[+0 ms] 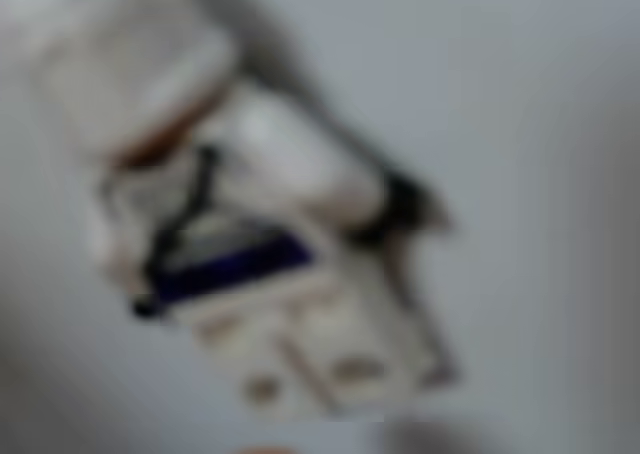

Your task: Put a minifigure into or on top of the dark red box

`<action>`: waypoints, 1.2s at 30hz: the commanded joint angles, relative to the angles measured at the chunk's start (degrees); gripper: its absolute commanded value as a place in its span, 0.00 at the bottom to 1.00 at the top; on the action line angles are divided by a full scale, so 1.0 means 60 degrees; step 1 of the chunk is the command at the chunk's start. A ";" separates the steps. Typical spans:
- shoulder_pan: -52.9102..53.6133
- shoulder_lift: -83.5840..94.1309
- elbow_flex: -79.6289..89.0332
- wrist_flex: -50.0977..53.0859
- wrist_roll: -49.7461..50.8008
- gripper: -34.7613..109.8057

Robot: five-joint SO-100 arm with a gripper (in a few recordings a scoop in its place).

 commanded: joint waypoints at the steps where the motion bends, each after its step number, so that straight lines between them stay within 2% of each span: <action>1: 0.0117 0.0059 -0.0425 0.0293 -0.0029 0.35; 5: -0.0073 -0.0029 -0.0396 0.0278 -0.0146 0.33; 7: -0.0044 0.0000 -0.0630 0.0557 -0.1230 0.32; 8: 0.0029 0.0000 -0.0791 0.0908 -0.2285 0.37; 9: -0.0015 0.0015 -0.0835 0.1128 -0.1802 0.39; 11: -0.0088 0.0088 -0.0732 0.1128 -0.1890 0.44; 15: -0.0044 0.0234 -0.0454 0.1069 -0.3296 0.59; 17: 0.0103 0.0249 -0.0337 0.1143 -0.3779 0.63; 20: 0.0205 0.0322 0.0103 0.0864 -0.4380 0.63; 33: 0.1274 0.0688 0.1143 -0.0117 -0.5112 0.61; 36: 0.1099 0.0703 0.1304 -0.0293 -0.5156 0.65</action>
